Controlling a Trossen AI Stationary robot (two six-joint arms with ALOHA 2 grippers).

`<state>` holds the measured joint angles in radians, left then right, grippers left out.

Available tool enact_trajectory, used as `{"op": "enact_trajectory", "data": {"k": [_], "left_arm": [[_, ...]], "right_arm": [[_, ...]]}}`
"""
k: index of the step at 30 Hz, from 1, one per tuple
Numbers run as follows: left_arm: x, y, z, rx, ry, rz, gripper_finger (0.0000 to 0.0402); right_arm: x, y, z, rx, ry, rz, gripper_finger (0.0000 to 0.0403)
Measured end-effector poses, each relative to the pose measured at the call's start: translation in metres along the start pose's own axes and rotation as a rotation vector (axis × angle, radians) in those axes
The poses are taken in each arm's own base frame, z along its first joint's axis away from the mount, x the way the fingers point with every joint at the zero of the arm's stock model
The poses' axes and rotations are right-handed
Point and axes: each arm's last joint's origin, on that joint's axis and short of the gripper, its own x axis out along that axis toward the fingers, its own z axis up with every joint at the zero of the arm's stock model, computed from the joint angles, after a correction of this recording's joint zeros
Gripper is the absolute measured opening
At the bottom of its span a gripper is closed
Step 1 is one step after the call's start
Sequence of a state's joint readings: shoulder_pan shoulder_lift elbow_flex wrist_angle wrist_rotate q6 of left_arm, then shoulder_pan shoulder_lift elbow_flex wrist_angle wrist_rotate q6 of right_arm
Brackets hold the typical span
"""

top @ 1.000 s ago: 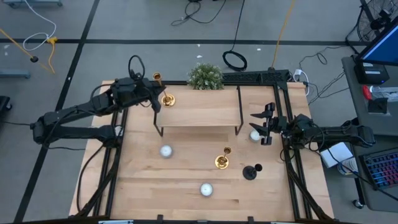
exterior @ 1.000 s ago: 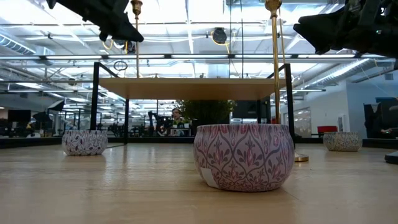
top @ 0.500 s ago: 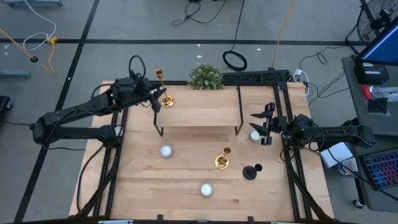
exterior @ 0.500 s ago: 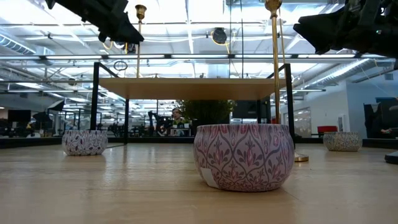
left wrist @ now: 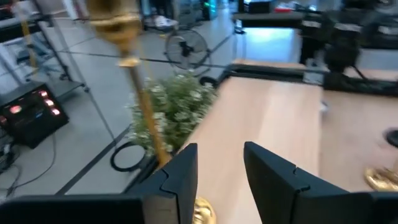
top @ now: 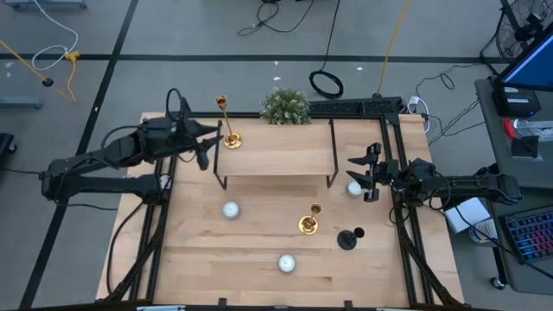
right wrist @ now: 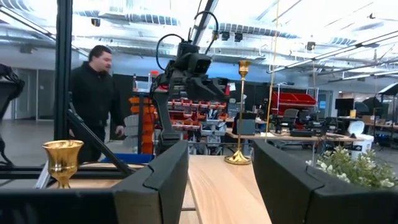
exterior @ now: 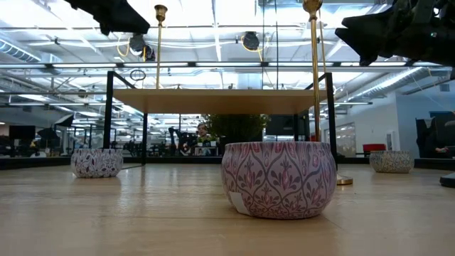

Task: Pick & Place candle stick holders
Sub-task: Align the gold candle holder with the gold candle holder on the shelf

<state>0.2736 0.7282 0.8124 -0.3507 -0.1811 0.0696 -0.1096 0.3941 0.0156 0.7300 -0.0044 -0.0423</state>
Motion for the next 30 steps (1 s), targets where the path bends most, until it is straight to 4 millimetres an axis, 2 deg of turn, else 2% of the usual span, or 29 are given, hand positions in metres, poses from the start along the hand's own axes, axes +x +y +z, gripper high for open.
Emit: {"op": "enact_trajectory", "data": {"k": [3, 7, 10, 13, 16, 25, 30], "left_arm": [[-0.003, -0.008, -0.001, 0.023, 0.003, -0.068, 0.0136], [-0.005, -0.020, 0.000, 0.041, -0.006, -0.200, 0.0136], [-0.007, -0.029, -0.002, 0.055, 0.002, -0.293, 0.0136], [-0.008, -0.036, -0.005, 0.069, 0.007, -0.358, 0.0136], [-0.010, -0.042, -0.005, 0.075, 0.005, -0.393, 0.0136], [-0.013, -0.047, -0.005, 0.086, 0.002, -0.400, 0.0136], [-0.012, -0.047, -0.005, 0.087, 0.001, -0.391, 0.0136]], "right_arm": [[0.002, 0.001, -0.002, 0.018, 0.022, 0.028, 0.0171], [0.006, 0.005, -0.009, 0.039, 0.083, 0.156, 0.0171], [0.016, 0.009, -0.006, 0.048, 0.115, 0.211, 0.0171], [0.023, 0.014, -0.013, 0.058, 0.177, 0.246, 0.0171], [0.029, 0.021, -0.021, 0.079, 0.251, 0.284, 0.0171], [0.059, 0.042, -0.021, 0.101, 0.323, 0.382, 0.0171], [0.071, 0.055, -0.027, 0.108, 0.381, 0.435, 0.0171]]}}
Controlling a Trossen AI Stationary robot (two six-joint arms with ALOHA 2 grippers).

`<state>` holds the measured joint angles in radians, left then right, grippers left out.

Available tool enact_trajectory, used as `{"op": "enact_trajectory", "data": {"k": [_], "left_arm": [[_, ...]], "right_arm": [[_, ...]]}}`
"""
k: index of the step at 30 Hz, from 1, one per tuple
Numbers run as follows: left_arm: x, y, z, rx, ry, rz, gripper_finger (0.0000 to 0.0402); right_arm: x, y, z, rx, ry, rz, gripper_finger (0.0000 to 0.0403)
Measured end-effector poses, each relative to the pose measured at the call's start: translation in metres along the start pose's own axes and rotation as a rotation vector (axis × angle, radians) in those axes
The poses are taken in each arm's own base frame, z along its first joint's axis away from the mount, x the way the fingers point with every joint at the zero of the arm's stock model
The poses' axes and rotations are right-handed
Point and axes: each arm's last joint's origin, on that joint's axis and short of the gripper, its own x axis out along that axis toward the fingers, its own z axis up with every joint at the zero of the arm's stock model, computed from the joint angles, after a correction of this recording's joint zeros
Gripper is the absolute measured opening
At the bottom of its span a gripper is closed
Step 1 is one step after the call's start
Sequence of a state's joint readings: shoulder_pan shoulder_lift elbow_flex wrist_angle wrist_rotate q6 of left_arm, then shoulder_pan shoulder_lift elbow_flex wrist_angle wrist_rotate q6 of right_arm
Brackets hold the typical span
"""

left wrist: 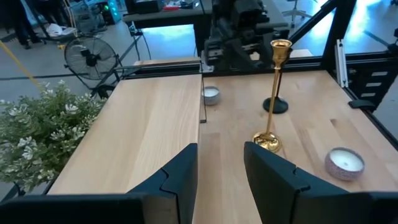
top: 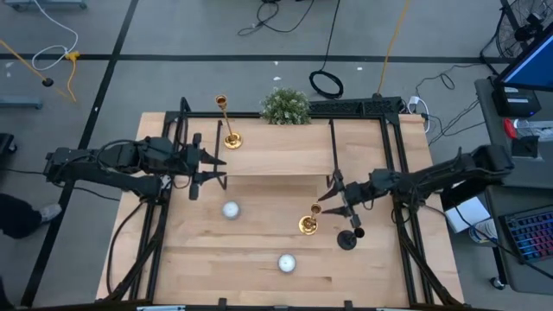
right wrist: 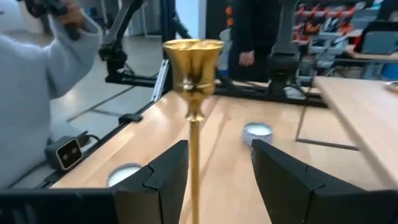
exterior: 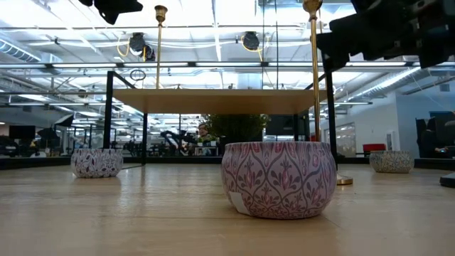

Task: Pick & Place candle stick holders
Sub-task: Align the gold candle holder with the gold candle holder on the shelf

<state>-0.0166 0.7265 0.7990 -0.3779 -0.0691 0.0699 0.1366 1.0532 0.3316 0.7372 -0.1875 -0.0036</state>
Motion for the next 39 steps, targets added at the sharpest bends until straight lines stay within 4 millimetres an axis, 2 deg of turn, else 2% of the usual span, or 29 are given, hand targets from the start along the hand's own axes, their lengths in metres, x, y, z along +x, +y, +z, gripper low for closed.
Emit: {"op": "enact_trajectory", "data": {"k": [10, 19, 23, 31, 39], "left_arm": [[0.000, 0.000, 0.000, 0.000, 0.000, 0.001, 0.0136], [0.000, 0.000, 0.000, -0.001, 0.001, 0.001, 0.0136], [0.000, 0.000, 0.000, 0.000, 0.001, 0.001, 0.0136], [0.000, 0.000, -0.004, 0.003, 0.041, -0.002, 0.0136], [-0.001, -0.001, -0.009, 0.003, 0.094, -0.006, 0.0136]], "right_arm": [[0.024, 0.007, -0.010, 0.027, 0.023, 0.047, 0.0171], [0.033, 0.005, -0.022, 0.021, 0.040, 0.046, 0.0167], [0.034, 0.005, -0.024, 0.022, 0.054, 0.046, 0.0132], [0.034, 0.005, -0.023, -0.035, 0.036, 0.046, 0.0015], [0.034, 0.005, -0.017, -0.036, -0.030, 0.041, 0.0023]]}}
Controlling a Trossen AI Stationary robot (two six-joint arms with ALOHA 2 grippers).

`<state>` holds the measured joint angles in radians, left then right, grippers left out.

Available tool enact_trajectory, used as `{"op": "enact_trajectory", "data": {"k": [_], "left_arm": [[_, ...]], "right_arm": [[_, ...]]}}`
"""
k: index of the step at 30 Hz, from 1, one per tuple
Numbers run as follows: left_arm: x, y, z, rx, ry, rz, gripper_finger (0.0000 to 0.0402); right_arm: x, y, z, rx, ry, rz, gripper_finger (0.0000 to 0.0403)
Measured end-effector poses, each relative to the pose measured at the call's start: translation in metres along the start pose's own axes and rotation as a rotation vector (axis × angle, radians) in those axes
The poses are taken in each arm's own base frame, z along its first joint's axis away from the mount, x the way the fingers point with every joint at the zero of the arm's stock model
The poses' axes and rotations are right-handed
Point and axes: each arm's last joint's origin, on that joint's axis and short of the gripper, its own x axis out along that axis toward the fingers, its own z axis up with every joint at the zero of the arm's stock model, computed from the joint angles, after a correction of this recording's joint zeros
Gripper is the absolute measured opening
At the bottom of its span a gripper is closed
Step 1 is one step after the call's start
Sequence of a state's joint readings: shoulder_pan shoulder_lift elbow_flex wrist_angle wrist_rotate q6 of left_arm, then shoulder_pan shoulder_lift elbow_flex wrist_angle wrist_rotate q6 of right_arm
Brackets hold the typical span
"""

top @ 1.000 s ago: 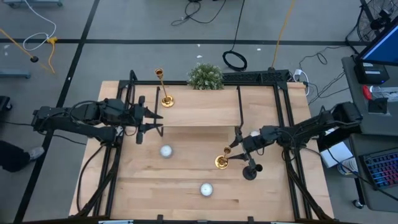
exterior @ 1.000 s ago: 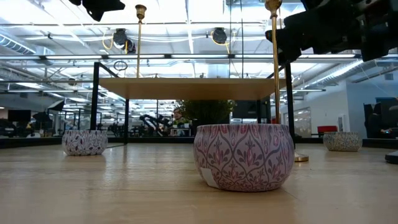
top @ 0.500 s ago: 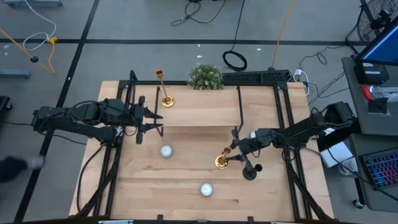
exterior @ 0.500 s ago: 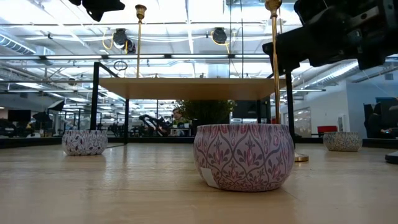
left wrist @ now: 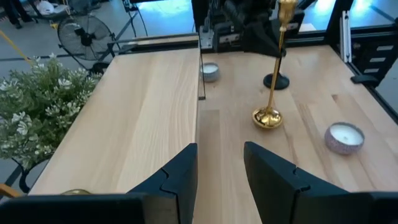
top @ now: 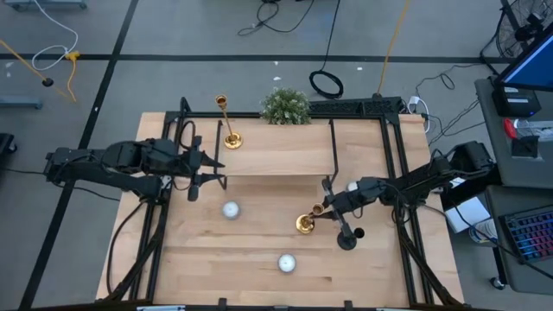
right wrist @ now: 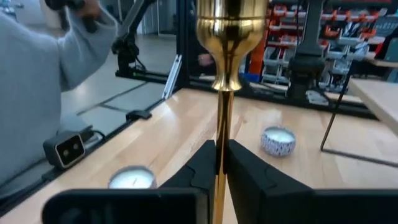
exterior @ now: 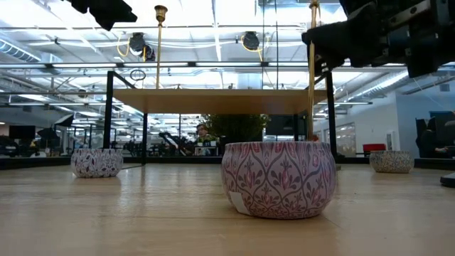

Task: Pick & Place candle stick holders
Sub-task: Align the gold candle holder with the gold candle holder on the shelf

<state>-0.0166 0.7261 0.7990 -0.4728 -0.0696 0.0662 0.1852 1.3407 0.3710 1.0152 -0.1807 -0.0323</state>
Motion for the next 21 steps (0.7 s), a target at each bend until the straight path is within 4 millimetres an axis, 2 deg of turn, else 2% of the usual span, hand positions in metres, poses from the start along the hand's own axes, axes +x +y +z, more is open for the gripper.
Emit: {"op": "enact_trajectory", "data": {"k": [3, 13, 17, 21], "left_arm": [[0.000, 0.000, 0.000, 0.000, 0.005, 0.000, 0.0136], [0.000, 0.000, 0.000, 0.000, 0.005, 0.000, 0.0136], [0.000, 0.000, 0.000, 0.001, 0.004, 0.000, 0.0136], [0.000, 0.000, 0.000, 0.011, 0.004, 0.000, 0.0136]], "right_arm": [[-0.001, -0.002, 0.005, 0.013, -0.047, -0.008, 0.0011], [-0.009, -0.012, 0.032, 0.050, -0.217, -0.123, 0.0012], [-0.002, -0.015, 0.053, 0.038, -0.270, -0.119, 0.0011], [0.013, -0.021, 0.076, 0.009, -0.239, -0.102, 0.0011]]}}
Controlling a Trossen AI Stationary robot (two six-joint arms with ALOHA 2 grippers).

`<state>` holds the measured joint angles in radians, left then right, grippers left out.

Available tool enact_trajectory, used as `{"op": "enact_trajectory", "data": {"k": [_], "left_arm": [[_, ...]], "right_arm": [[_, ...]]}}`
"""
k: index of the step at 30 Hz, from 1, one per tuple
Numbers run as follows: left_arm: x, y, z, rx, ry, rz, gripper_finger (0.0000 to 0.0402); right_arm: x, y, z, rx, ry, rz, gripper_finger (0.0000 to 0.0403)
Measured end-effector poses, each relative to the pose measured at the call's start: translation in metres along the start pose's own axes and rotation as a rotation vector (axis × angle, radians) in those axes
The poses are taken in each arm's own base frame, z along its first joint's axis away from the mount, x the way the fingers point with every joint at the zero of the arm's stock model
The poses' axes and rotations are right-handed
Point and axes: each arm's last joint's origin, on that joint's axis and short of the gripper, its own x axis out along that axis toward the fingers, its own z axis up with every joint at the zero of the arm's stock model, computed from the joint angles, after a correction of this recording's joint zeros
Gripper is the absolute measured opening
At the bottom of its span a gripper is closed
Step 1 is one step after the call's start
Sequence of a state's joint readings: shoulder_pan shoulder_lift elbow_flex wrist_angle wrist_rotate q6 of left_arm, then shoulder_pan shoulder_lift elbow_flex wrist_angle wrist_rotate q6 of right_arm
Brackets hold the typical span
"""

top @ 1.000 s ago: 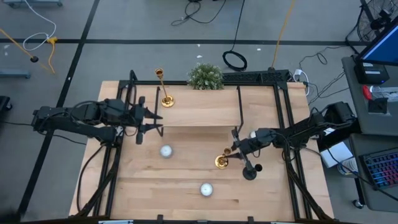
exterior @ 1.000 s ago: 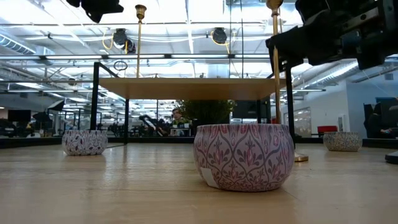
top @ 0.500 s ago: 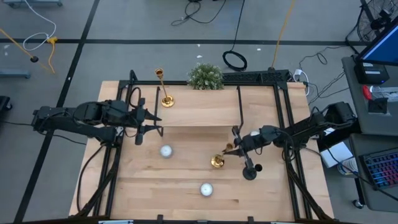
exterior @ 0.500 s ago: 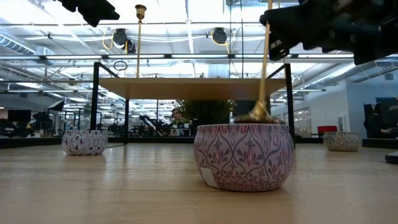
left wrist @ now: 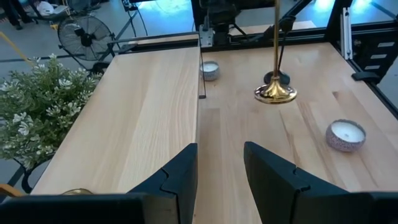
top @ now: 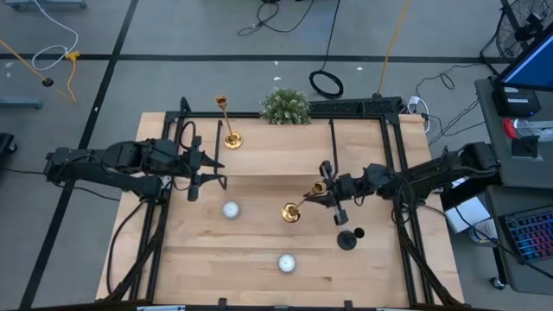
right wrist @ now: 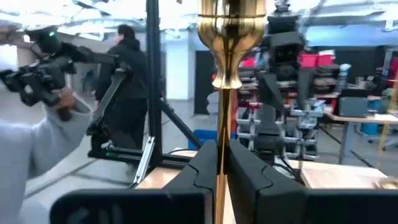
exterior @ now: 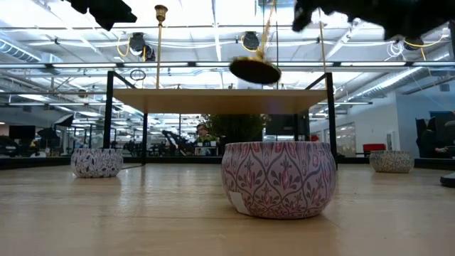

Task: Pick & Place candle stick holders
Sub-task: Align the gold candle holder with the gold candle holder on the shelf

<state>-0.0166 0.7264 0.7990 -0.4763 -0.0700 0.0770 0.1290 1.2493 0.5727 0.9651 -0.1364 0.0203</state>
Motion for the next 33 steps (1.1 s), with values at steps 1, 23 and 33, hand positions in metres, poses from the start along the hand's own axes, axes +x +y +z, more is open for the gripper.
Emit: {"op": "enact_trajectory", "data": {"k": [1, 23, 33], "left_arm": [[0.000, 0.000, 0.000, 0.000, 0.000, 0.001, 0.0136], [0.000, 0.001, 0.001, 0.019, -0.009, 0.025, 0.0136], [0.000, 0.001, 0.001, 0.019, -0.005, 0.029, 0.0136]], "right_arm": [[0.006, -0.002, 0.006, -0.001, 0.015, -0.005, 0.0011], [0.042, -0.124, 0.079, -0.213, 0.045, -0.376, 0.0013], [0.056, -0.171, 0.057, -0.172, 0.183, -0.466, 0.0012]]}}
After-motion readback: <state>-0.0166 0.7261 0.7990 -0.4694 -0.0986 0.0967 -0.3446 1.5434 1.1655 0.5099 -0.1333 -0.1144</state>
